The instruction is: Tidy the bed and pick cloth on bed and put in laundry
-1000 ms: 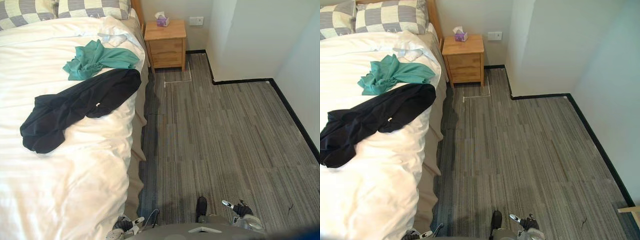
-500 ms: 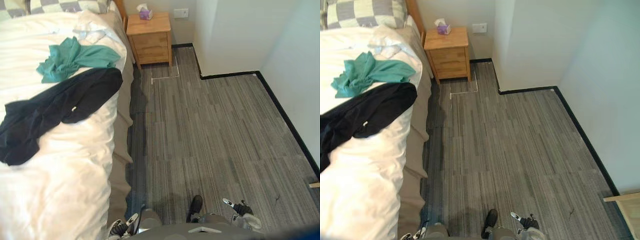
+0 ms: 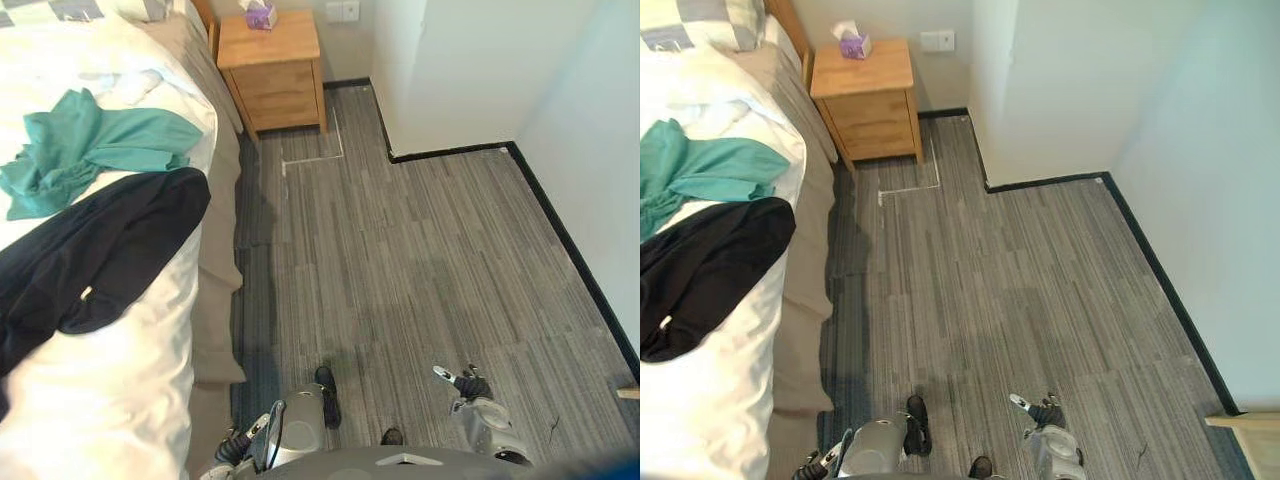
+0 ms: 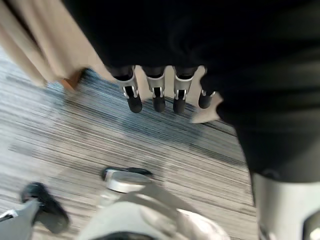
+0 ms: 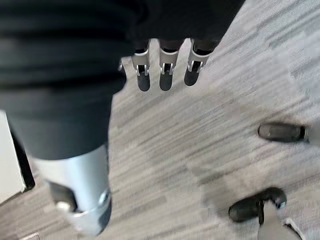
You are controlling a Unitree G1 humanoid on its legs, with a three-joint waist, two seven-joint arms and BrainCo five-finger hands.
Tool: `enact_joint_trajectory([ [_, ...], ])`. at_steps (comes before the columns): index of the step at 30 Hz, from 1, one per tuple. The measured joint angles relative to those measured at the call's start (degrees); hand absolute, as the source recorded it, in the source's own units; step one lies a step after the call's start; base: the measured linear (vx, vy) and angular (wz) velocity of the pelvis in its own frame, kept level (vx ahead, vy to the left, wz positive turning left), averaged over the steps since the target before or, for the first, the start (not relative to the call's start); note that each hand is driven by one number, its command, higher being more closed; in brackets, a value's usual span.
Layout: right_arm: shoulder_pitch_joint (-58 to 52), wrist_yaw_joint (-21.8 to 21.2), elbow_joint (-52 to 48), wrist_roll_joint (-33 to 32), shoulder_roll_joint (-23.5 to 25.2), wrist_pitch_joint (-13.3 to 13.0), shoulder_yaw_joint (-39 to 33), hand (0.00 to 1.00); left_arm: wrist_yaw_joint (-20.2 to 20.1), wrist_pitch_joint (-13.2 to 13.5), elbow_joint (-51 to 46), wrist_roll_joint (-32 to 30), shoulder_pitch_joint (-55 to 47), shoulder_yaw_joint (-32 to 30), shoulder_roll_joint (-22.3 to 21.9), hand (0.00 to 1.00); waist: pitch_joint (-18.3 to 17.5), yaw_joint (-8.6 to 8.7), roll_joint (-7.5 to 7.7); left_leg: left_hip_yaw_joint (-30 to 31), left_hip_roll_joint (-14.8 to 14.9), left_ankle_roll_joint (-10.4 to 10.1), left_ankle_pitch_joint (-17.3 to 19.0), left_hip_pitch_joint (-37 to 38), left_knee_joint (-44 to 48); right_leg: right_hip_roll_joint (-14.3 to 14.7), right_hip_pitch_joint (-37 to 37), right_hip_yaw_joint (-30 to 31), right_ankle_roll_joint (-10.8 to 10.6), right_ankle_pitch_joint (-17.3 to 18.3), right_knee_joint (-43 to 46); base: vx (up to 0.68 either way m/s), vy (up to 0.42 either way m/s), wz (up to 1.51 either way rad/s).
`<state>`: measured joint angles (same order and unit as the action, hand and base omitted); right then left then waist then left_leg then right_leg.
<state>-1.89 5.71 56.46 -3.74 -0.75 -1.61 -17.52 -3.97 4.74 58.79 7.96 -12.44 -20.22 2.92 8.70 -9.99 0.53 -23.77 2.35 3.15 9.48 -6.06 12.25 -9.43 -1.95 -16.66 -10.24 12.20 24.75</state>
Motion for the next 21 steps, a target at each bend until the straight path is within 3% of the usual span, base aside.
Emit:
enact_joint_trajectory([
  [1, -0.1, -0.1, 0.0, 0.2, -0.2, 0.0, -0.3, 0.00, -0.1, 0.0, 0.0, -0.6, -0.3, 0.0, 0.4, 0.00, -0.2, 0.63, 0.01, 1.2, -1.0, 0.2, 0.3, 1.8, -1.0, -1.8, 2.9, 0.0, -0.6, -1.0, 8.8, 0.69, 0.200, 1.20],
  [2, -1.0, -0.4, 1.2, 0.6, -0.5, 0.0, -0.6, 0.00, -0.5, -0.1, 0.3, -0.7, -0.7, 0.1, 2.4, 0.00, -0.2, 2.86, 0.45, 4.6, -2.6, 1.0, 1.7, 4.9, -1.5, -5.1, 7.9, 0.4, -0.7, -2.5, 23.5, 0.42, 0.066, 1.18],
  [4, -1.5, -0.5, 1.4, 0.6, -0.6, 0.1, -0.7, 0.00, -0.8, 0.0, 0.6, -0.6, -0.6, 0.0, 4.0, 0.00, 0.0, 3.42, 0.12, 7.7, -2.9, 1.2, 2.2, 7.3, -1.9, -6.0, 10.7, 0.2, 0.3, -1.9, 28.9, 0.48, -0.037, 1.15],
  [5, -1.4, -0.7, 1.3, 0.6, -0.6, 0.0, -0.8, 0.00, -1.0, 0.2, 0.5, -0.2, -0.4, -0.1, 4.9, 0.00, 0.1, 4.19, -0.04, 11.1, -2.6, 1.3, 2.2, 9.5, -3.2, -6.6, 13.1, -0.8, 2.5, -0.5, 30.9, 0.51, -0.124, 1.26],
  [7, -0.9, -0.9, 1.3, 0.6, -1.4, -0.1, -0.8, 0.00, -1.3, 0.6, 0.4, 0.1, 0.4, 0.0, 6.6, 0.00, 0.8, 4.67, -1.20, 15.6, -0.8, 1.2, 2.3, 13.4, -5.2, -6.5, 16.0, -3.3, 6.1, 1.9, 26.9, 0.40, -0.197, 1.22],
  [8, -0.5, -0.9, 1.2, 0.6, -1.7, -0.1, -0.8, 0.00, -1.7, 0.8, 0.2, 0.6, 0.6, -0.1, 6.6, 0.00, 0.9, 4.78, -1.41, 16.6, -0.1, 1.1, 2.3, 14.1, -5.2, -6.5, 17.2, -3.8, 6.5, 2.2, 23.8, 0.49, -0.343, 1.32],
  [9, -0.2, -1.0, 0.6, 0.7, -2.2, -0.2, -0.7, 0.00, -2.3, 1.2, -0.4, 1.9, 0.8, -0.1, 6.5, 0.00, 0.8, 5.19, -2.01, 18.4, 1.9, 0.2, 2.6, 15.2, -5.3, -5.6, 19.9, -3.8, 5.8, 1.3, 11.8, 0.40, -0.317, 1.03],
  [10, -0.1, -1.0, 0.6, 0.7, -2.3, -0.3, -0.6, 0.00, -2.3, 1.2, -0.4, 2.1, 0.9, -0.1, 6.5, 0.00, 0.7, 5.33, -2.13, 18.5, 2.2, 0.0, 2.8, 15.3, -5.3, -5.4, 20.3, -3.7, 5.6, 0.9, 9.8, 0.47, -0.416, 1.17],
  [12, 0.2, -1.2, 0.2, 0.8, -2.3, -0.6, 0.4, 0.00, -2.4, 1.2, -0.2, 2.7, 1.3, -0.1, 6.1, 0.00, 0.5, 6.18, -2.02, 19.1, 3.9, -3.4, 4.1, 16.0, -5.3, -4.0, 22.3, -2.1, 5.9, -6.8, -6.1, 0.37, -0.379, 0.80],
  [13, -0.3, -1.2, -0.2, 1.0, -2.2, -0.6, 1.4, 0.00, -2.3, 1.1, -0.1, 2.7, 2.0, -0.3, 5.5, 0.00, 0.3, 6.34, -1.08, 18.8, 4.5, -6.7, 5.5, 17.4, -5.3, -3.6, 23.1, -0.5, 6.8, -17.1, -13.1, 0.44, -0.466, 0.37],
  [14, 0.3, -1.3, -0.3, 1.6, -3.0, -0.5, 2.1, 0.00, -2.0, 0.9, 1.1, 2.7, 3.3, -1.2, 2.4, 0.00, 0.1, 5.19, -4.67, 18.1, 7.9, -8.9, 6.0, 18.5, -5.2, -0.5, 22.5, -0.7, 9.0, -18.9, -11.7, 0.50, -0.490, 0.11],
  [15, 1.5, -1.2, -0.9, 2.1, -2.9, -0.6, 2.2, 0.00, -2.0, 0.8, 1.8, 2.7, 4.0, -1.9, -0.2, 0.00, 0.2, 5.37, -4.79, 17.5, 7.9, -10.6, 2.9, 18.0, -5.0, -0.6, 23.5, -0.1, 9.6, -16.3, -9.5, 0.46, -0.460, -0.14],
  [18, 1.7, -1.2, -1.8, 2.9, -2.0, -0.6, 2.5, 0.00, -0.7, 1.0, 1.9, 2.6, 5.6, -3.7, -5.0, 0.00, 0.0, 6.54, -4.37, 17.6, 8.4, -11.1, -7.0, 21.7, -6.4, -0.6, 22.1, -0.6, 10.8, -8.0, -2.4, 0.36, -0.395, 0.06],
  [21, 0.5, -1.2, -2.3, 2.9, -1.1, -0.4, 2.8, 0.00, 0.9, 0.7, 1.1, 2.7, 5.4, -8.2, -5.0, 0.00, 0.5, 7.29, -4.46, 19.6, 12.7, -9.6, -11.7, 14.6, 15.3, 2.6, 14.8, -2.3, 11.0, -3.2, -4.5, 0.32, -0.401, 0.11],
])
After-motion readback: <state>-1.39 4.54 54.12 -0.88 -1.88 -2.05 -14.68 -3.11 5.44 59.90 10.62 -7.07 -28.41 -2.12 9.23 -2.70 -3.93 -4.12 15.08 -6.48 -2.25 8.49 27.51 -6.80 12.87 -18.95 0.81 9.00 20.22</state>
